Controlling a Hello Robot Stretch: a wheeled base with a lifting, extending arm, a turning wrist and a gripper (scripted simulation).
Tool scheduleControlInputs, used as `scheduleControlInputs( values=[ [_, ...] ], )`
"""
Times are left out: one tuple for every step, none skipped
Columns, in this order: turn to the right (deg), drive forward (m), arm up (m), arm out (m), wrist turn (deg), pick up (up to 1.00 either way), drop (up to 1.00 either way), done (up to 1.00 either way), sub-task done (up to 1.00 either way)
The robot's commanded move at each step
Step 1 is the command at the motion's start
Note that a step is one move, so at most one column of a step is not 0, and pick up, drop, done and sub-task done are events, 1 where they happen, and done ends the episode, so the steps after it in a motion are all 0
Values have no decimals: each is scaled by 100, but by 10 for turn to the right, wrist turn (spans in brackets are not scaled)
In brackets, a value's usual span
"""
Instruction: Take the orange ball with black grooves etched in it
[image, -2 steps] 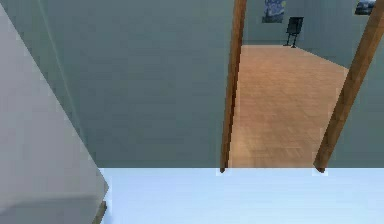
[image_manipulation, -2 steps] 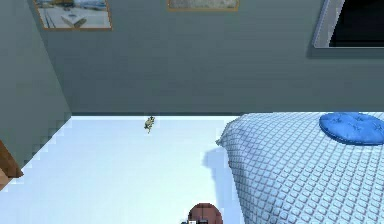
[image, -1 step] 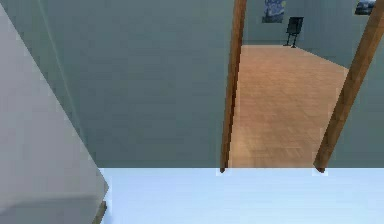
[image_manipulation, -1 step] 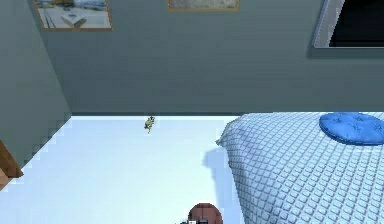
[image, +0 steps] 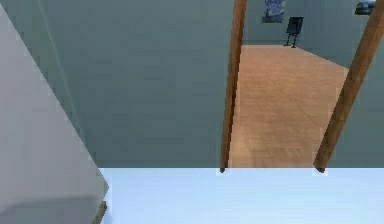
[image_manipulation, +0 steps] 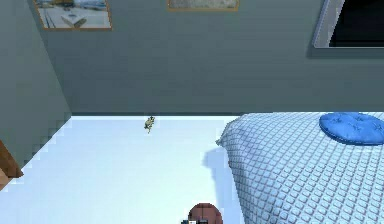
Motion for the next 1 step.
scheduleControlInputs(
  values=[
    [0, 0, 0, 0, 450, 0, 0, 0, 0]
  ],
)
